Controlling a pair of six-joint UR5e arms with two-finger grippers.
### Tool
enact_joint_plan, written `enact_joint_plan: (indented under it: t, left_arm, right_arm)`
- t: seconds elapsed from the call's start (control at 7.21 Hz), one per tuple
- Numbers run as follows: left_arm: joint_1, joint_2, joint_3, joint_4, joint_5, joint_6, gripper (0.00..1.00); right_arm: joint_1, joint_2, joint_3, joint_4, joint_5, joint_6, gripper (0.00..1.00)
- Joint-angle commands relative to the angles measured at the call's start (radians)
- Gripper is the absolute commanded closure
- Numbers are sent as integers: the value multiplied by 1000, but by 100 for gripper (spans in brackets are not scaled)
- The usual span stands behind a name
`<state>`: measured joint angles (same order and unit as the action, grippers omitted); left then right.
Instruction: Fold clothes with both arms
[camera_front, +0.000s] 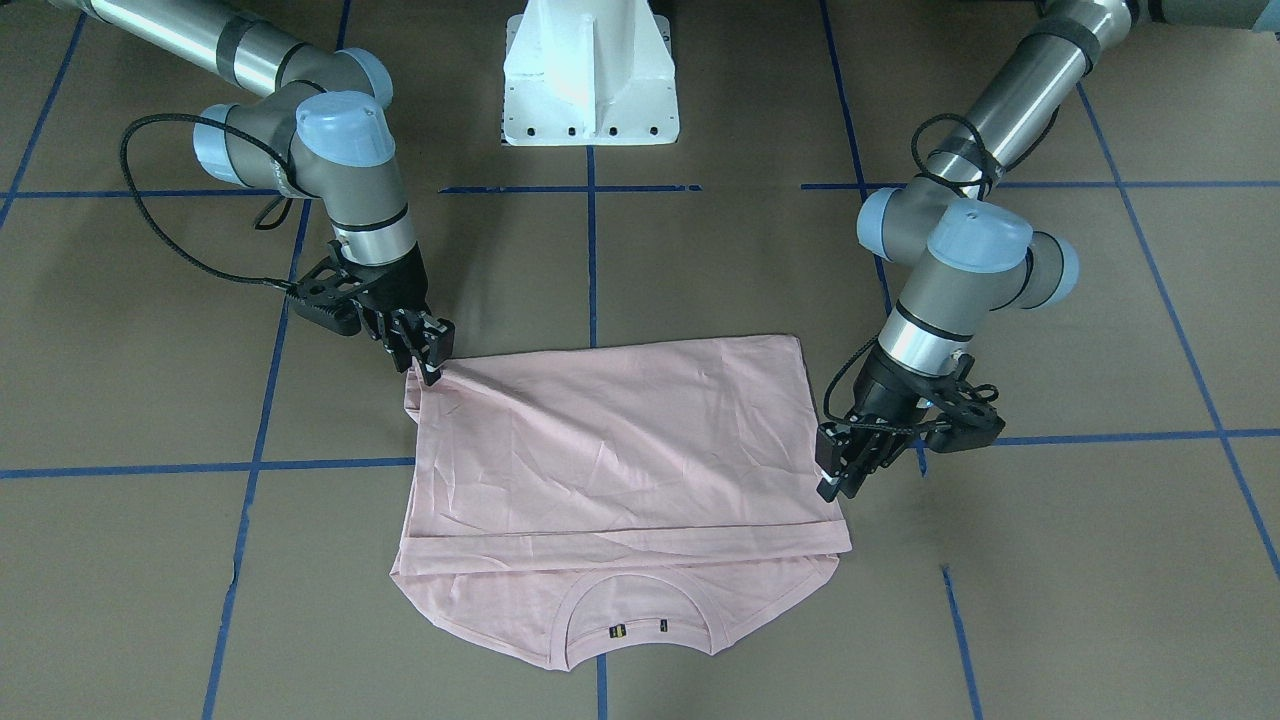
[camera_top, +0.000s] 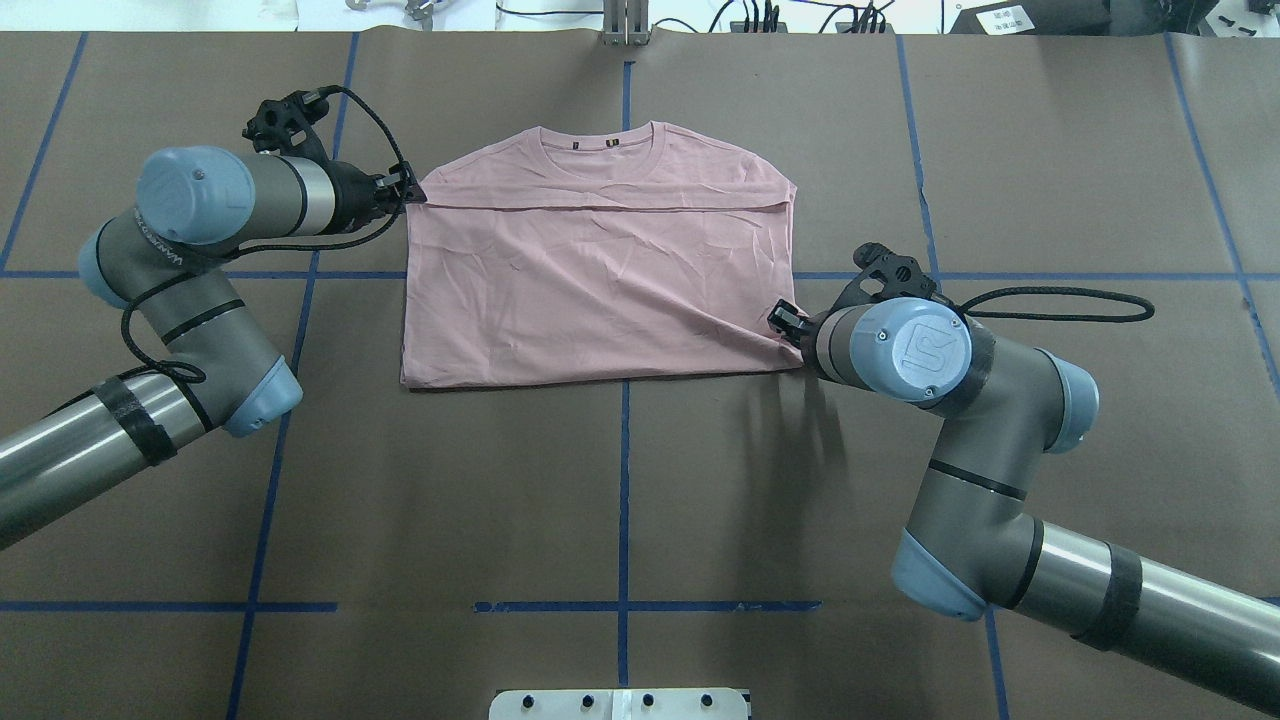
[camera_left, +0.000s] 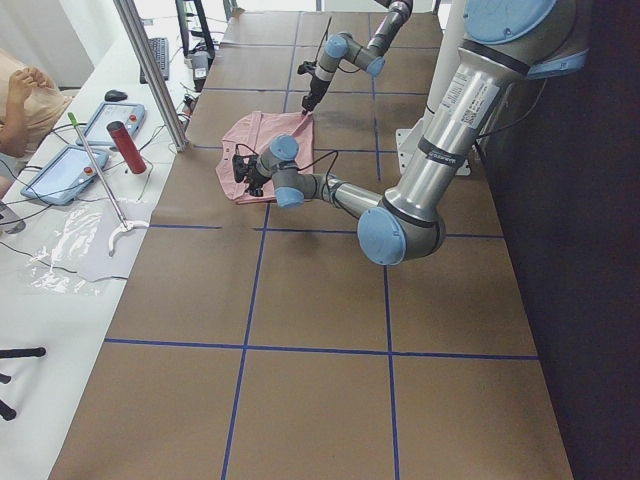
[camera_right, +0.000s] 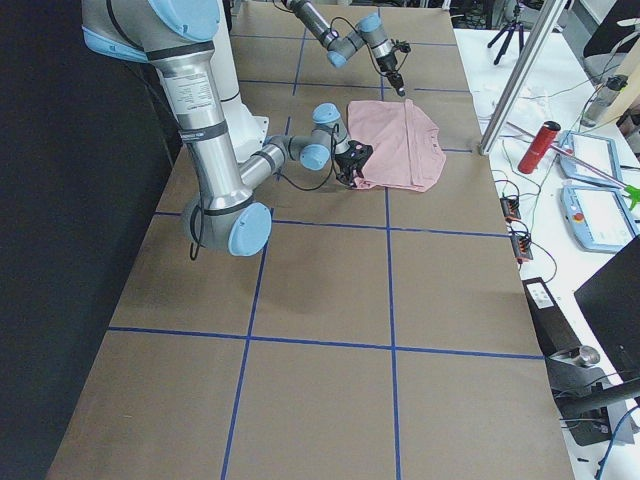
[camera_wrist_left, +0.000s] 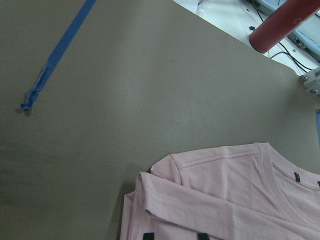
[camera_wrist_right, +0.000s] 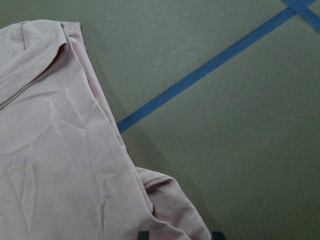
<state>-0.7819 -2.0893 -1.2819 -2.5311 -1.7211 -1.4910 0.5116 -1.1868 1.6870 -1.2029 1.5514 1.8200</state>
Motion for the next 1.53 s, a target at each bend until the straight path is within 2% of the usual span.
enact_joint_plan:
  t: [0.0,0.28,0.55,0.83,0.97,1.11,1.25,1.39]
  left_arm:
    - [1,-1,-7,-1,0,-2,60]
    - [1,0,-24,-1,-2,-43,60]
    - [1,0,-30,-2,-2,-44,60]
    - [1,0,-30,-2,-2,-44,60]
    - [1,0,-30,-2,-2,-51,59]
    - [1,0,-30,-2,-2,-52,59]
    - [1,0,-30,-2,-2,-52,59]
    - [1,0,-30,-2,0,-52,59]
  right_arm:
    - [-1,-4,7,-3,1,5,99]
    - [-1,-10,22,-4,9,2,100]
    - [1,-43,86,-10,15,2,100]
    - [-1,-56,103,-12,27,2,100]
    - [-10,-53,96,-12,23,13,97]
    - [-11,-39,86,-12,24,13,65]
    - [-15,-31,56,-10,15,13,42]
    - [-15,-22,36,-9,15,13,38]
